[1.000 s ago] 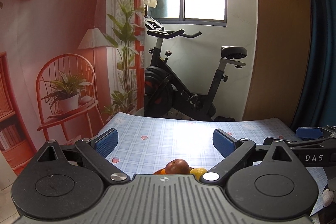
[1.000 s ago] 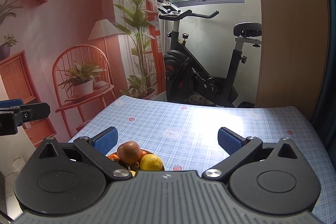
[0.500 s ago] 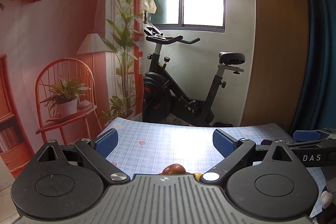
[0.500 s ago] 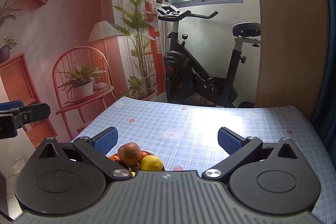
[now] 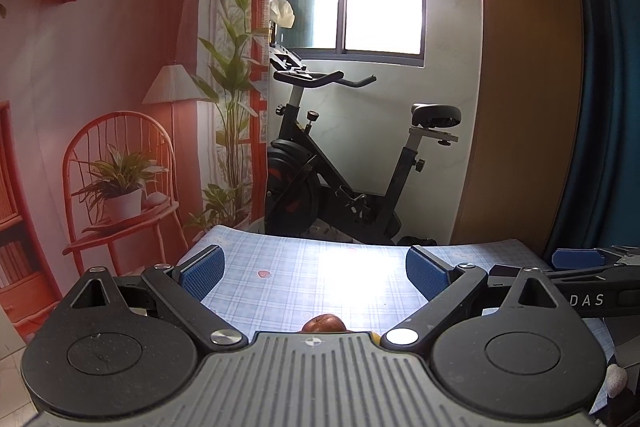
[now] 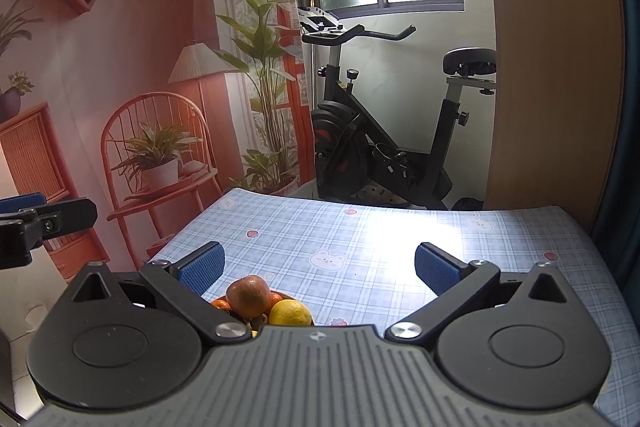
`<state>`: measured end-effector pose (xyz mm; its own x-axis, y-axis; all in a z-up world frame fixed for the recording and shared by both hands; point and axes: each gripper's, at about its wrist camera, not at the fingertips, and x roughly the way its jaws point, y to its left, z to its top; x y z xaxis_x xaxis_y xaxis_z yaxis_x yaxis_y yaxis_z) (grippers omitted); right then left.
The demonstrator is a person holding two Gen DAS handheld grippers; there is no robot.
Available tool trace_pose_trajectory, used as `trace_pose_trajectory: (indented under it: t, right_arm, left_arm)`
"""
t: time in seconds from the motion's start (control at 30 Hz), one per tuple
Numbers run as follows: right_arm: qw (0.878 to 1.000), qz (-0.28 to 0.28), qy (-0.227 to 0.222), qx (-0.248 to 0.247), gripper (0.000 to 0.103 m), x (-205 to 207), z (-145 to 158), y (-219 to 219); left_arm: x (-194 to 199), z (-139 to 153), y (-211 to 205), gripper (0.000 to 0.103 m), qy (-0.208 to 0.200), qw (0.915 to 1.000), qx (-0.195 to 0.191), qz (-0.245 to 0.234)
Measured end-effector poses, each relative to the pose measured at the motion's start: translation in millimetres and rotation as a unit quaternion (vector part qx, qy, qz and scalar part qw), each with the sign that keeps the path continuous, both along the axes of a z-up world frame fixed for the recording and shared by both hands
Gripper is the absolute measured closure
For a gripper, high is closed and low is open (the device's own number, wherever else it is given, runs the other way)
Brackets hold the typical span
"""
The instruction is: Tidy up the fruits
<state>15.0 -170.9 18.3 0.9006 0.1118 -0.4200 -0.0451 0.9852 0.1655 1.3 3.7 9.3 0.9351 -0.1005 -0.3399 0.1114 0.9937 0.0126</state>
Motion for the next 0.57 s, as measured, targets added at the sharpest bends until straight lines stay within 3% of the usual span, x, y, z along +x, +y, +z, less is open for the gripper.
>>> trace_pose_trajectory:
  t: [0.57]
  right_arm:
    - [1.0,0.006,0.0,-0.003,0.0,-0.6,4.0,2.4]
  left_arm:
    - [2.6,0.5,2.9,0.004,0.007,0.9998,-0.016,0.004]
